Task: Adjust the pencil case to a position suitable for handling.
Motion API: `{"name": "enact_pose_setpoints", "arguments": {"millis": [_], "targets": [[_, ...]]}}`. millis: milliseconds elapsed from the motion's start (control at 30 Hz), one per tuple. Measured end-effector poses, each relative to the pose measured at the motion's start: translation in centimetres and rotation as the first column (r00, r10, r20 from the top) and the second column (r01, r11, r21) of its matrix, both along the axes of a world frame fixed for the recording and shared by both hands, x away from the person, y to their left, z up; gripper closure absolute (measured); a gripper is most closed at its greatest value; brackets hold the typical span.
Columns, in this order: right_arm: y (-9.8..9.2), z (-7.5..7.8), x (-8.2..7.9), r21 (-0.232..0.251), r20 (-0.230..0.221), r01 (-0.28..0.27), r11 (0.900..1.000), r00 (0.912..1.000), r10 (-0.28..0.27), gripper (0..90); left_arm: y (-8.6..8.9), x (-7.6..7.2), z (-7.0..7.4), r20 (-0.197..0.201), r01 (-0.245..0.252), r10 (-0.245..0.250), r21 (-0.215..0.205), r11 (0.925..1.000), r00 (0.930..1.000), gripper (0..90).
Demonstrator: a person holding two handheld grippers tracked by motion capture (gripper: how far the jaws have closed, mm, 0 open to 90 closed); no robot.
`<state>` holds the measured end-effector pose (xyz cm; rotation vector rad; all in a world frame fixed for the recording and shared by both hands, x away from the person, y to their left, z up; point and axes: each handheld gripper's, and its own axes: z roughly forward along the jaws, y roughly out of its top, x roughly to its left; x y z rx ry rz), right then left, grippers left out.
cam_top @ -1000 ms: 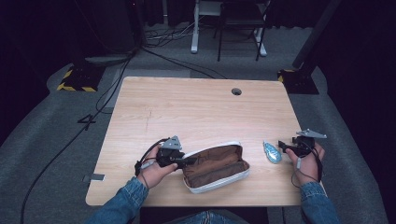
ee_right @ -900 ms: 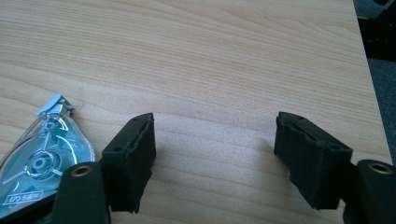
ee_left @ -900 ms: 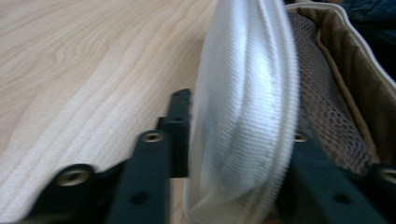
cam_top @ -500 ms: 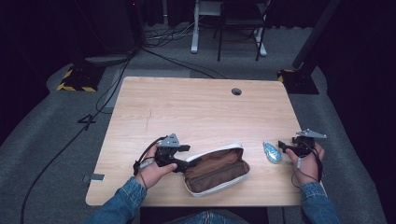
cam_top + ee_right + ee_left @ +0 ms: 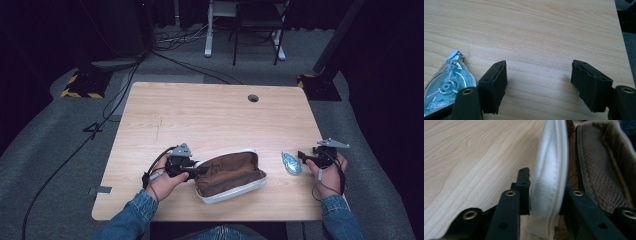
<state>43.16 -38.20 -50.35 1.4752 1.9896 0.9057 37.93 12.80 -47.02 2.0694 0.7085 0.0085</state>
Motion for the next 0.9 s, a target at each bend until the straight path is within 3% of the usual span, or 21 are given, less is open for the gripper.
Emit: {"name": "enact_pose_setpoints", "arguments": {"millis": [300,433,467,500,633,900], "targets": [[0.0,0.0,0.0,0.000,-0.001,-0.001,1.000,1.0000,0.001,29.3,0.0,0.1,-0.2,-0.014,0.004,-0.004,0.011,0.9999,0.9999,72.8],[0.0,0.0,0.0,0.001,-0.001,-0.002,1.000,1.0000,0.002,29.2,-0.2,0.0,-0.2,-0.006,-0.010,0.010,0.015,0.9998,0.9999,47.7],[0.0,0.0,0.0,0.000,-0.001,-0.002,1.000,1.0000,0.002,29.2,-0.2,-0.1,-0.1,-0.003,-0.011,0.011,0.015,0.9998,0.9999,37.2],[0.0,0.0,0.0,0.000,-0.001,-0.002,1.000,1.0000,0.002,29.2,-0.2,-0.1,-0.1,-0.001,-0.013,0.013,0.015,0.9998,0.9999,34.1],[0.0,0.0,0.0,0.000,-0.001,-0.002,1.000,1.0000,0.002,29.2,-0.2,-0.2,0.2,0.012,-0.014,0.013,0.011,0.9998,0.9998,26.6],[0.0,0.0,0.0,0.001,-0.002,-0.004,1.000,1.0000,0.004,29.1,0.3,-0.9,1.8,0.055,-0.012,0.012,-0.015,0.9998,0.9984,24.7]]}}
